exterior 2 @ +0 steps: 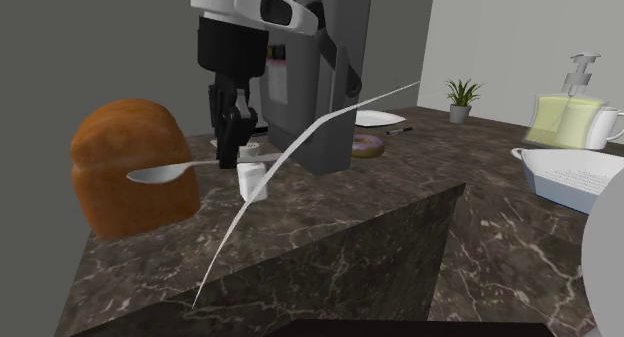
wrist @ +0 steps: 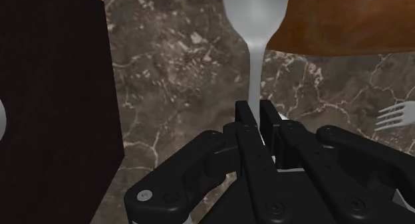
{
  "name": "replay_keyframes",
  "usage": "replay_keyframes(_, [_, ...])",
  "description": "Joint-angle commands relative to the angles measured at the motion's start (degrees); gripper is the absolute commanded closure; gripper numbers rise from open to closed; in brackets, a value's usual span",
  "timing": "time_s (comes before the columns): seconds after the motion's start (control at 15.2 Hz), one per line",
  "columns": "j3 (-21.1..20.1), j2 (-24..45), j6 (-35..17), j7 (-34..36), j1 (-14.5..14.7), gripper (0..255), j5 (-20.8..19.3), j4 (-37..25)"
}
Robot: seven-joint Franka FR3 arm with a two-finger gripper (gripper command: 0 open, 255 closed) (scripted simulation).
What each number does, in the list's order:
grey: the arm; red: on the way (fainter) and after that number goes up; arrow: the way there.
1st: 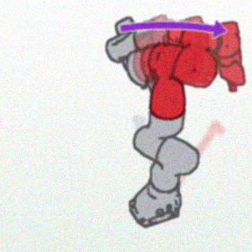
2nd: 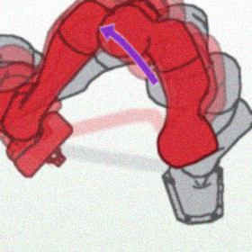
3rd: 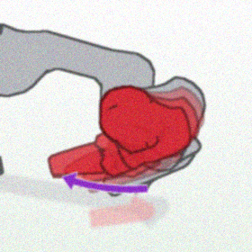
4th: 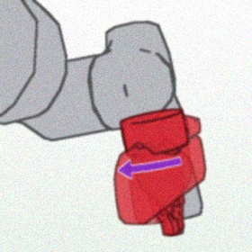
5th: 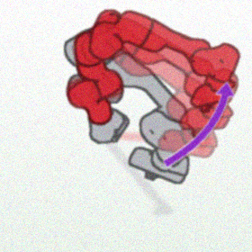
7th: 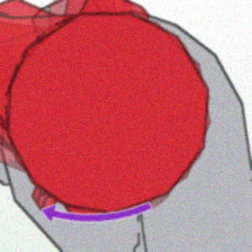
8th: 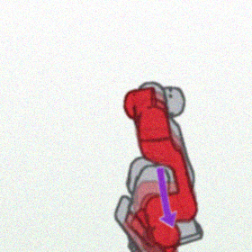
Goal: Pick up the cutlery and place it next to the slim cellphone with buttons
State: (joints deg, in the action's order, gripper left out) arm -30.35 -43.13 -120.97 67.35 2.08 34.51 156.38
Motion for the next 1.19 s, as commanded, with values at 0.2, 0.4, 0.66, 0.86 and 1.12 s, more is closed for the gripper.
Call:
replay_keyframes(0.2, [-3.42,13.67,-4.84,0.8,-5.84,255,-3.57,-9.77])
replay_keyframes(0.4, [-5.91,21.55,-6.94,2.76,-9.15,255,-7.14,-15.98])
replay_keyframes(0.66, [-9.21,32.2,-8.72,7.12,-12.97,255,-14.1,-24.79])
replay_keyframes(0.86, [-10.98,40.59,-9.08,11.64,-14.54,255,-21.05,-31.96])
replay_keyframes(1.12, [-11.09,51.96,-7.67,17.94,-13.52,255,-31.03,-42.66])
